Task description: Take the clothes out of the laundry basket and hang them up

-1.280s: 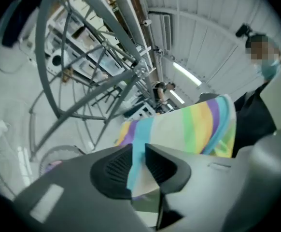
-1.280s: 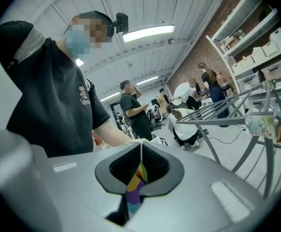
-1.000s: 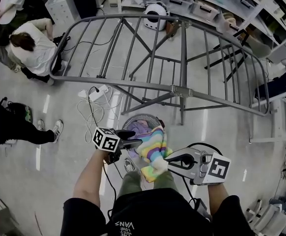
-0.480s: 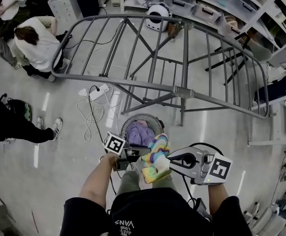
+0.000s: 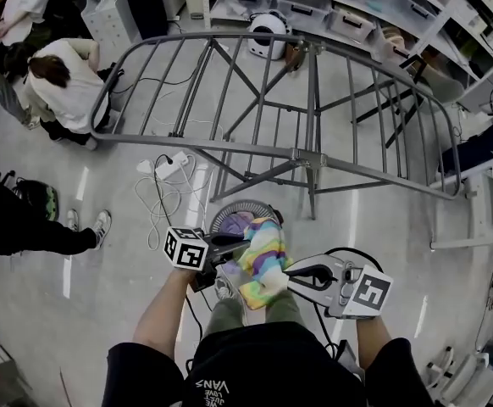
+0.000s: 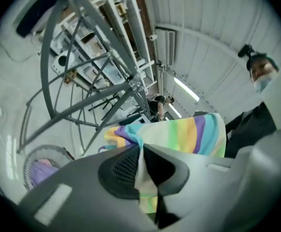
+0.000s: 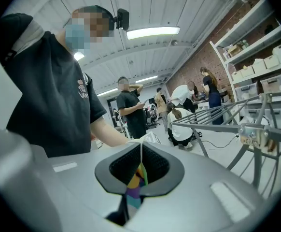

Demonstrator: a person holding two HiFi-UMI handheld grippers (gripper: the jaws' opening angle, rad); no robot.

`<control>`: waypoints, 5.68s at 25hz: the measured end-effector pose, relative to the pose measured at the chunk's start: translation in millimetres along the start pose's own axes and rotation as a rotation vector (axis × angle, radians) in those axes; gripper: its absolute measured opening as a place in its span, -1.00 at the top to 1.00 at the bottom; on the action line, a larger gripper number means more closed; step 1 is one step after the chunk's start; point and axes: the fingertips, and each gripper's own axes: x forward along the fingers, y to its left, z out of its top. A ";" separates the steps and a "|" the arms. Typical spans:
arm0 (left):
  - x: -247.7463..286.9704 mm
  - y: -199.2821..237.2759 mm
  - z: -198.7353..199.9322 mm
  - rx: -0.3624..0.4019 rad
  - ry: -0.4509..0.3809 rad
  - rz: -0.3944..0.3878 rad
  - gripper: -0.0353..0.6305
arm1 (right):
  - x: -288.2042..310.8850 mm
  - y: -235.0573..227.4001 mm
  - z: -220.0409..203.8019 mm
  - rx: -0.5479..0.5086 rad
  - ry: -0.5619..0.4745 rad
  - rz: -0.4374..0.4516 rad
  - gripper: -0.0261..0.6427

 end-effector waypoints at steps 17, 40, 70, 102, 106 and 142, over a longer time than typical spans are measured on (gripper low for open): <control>-62.1 -96.0 87.8 1.037 0.119 0.547 0.84 | 56.6 4.3 -74.8 0.013 0.110 -0.072 0.88; -106.7 -175.4 150.1 1.450 0.075 0.754 0.84 | 27.2 -96.8 -116.5 0.147 0.274 -0.316 0.19; -124.5 -275.3 155.3 1.530 -0.054 0.661 0.84 | 83.4 -115.1 -12.8 0.122 -0.026 -0.042 0.15; -177.0 -230.8 137.9 1.279 -0.187 0.921 0.83 | 83.5 -103.1 1.7 -0.088 0.090 0.021 0.84; -180.3 -214.4 129.6 1.219 -0.221 0.950 0.83 | 62.3 -114.7 13.6 -0.082 0.077 -0.082 0.84; -31.9 -98.3 66.6 0.820 -0.273 0.804 0.31 | -27.2 -74.8 125.2 -0.043 -0.180 -0.153 0.85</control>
